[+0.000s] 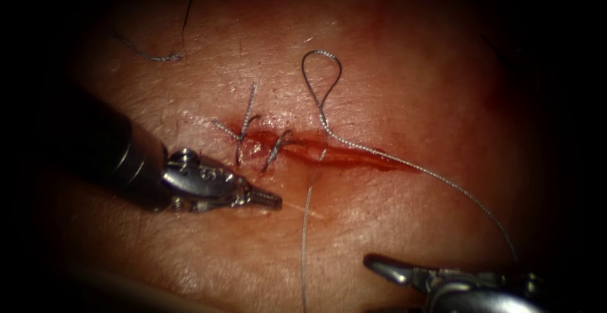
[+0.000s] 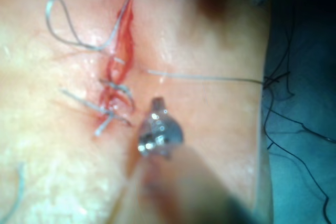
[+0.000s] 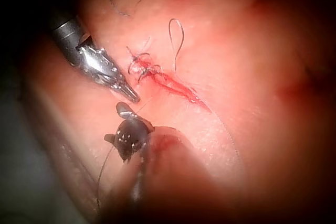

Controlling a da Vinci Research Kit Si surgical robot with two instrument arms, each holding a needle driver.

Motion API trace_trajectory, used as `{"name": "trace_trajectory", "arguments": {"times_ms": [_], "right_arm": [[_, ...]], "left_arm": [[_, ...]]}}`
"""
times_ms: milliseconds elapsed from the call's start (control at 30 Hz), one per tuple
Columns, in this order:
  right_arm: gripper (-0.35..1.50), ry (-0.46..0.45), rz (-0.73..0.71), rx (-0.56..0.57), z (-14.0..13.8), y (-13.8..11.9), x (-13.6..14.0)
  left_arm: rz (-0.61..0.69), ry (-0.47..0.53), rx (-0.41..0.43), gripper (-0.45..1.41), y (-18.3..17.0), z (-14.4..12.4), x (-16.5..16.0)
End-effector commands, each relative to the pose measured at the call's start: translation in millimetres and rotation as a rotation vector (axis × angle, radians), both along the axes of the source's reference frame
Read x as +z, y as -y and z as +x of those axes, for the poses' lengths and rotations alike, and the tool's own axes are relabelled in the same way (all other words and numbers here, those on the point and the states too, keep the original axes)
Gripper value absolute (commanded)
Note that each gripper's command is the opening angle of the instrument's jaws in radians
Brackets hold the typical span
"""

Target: Wound Closure

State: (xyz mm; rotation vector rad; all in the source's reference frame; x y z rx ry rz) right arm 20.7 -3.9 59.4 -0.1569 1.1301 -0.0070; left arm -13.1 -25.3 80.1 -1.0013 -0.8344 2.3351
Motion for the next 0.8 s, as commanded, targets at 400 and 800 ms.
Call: {"name": "trace_trajectory", "arguments": {"times_ms": [400,800], "right_arm": [[1.46,0.045,-0.208,-0.024,4.9,-4.2,12.3],[1.4,0.051,-0.303,-0.052,9.6,-2.4,13.4]], "left_arm": [[0.004,-0.001,0.002,-0.18,1.0,0.1,0.5],[0.004,-0.001,0.002,-0.18,1.0,0.1,0.5]]}}
